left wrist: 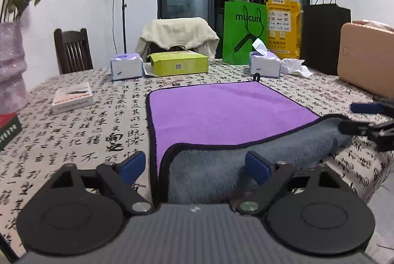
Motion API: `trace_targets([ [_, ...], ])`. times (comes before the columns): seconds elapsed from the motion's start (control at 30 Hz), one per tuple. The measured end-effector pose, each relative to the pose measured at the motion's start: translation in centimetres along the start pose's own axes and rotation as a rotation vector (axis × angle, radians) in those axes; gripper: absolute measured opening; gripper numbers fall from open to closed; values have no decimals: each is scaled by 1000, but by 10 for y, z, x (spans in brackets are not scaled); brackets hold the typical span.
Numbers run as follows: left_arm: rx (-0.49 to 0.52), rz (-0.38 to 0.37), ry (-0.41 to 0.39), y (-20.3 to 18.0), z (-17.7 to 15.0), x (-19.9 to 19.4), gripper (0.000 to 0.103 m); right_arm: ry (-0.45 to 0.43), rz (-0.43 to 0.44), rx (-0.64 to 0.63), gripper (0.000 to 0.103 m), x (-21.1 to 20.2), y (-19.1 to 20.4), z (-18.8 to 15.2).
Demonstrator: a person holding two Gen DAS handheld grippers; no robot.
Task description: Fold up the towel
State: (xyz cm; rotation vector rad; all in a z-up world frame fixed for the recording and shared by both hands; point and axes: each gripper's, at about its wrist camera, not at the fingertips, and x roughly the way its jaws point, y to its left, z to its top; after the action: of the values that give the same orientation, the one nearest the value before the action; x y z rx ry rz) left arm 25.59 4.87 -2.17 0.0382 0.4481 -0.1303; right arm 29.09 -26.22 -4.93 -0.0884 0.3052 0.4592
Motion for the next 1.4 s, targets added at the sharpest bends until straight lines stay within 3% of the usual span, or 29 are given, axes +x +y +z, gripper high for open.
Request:
trace_targets([
  [0.03, -13, -9, 8, 3, 1, 3, 82, 14, 11, -3, 81, 5, -1, 0],
  [0.1, -40, -21, 31, 8, 1, 9, 75, 44, 32, 7, 63, 14, -4, 1],
  [0.23, -81, -40, 58, 19, 2, 16, 61, 72, 56, 13, 48, 26, -5, 2],
  [0.33, -76, -59, 69, 21, 3, 17, 44, 97, 65, 18, 30, 31, -8, 3],
  [0.37, -75, -67, 78, 22, 3, 18, 40, 101, 68, 19, 18, 32, -9, 2],
  [0.4, -76, -71, 82, 23, 2, 18, 40, 102, 68, 21, 12, 33, -10, 2],
  [0.7, -96, -75, 90, 26, 2, 10, 39, 90, 91, 15, 11, 20, -11, 0],
  [1.03, -44, -121, 93, 15, -2, 0, 41, 105, 107, -17, 11, 19, -7, -4],
  [1.1, -29, -111, 95, 12, -4, 0, 36, 107, 112, -19, 11, 20, -7, -4],
  [1.23, -25, -93, 94, 11, -4, 0, 12, 95, 102, -29, 15, 20, -6, -6],
  [1.37, 2, -72, 87, 8, -4, -2, 5, 94, 91, -35, 16, 20, -4, -7],
  [1.4, 1, -71, 86, 8, -4, -2, 5, 95, 87, -24, 11, 20, -6, -6],
])
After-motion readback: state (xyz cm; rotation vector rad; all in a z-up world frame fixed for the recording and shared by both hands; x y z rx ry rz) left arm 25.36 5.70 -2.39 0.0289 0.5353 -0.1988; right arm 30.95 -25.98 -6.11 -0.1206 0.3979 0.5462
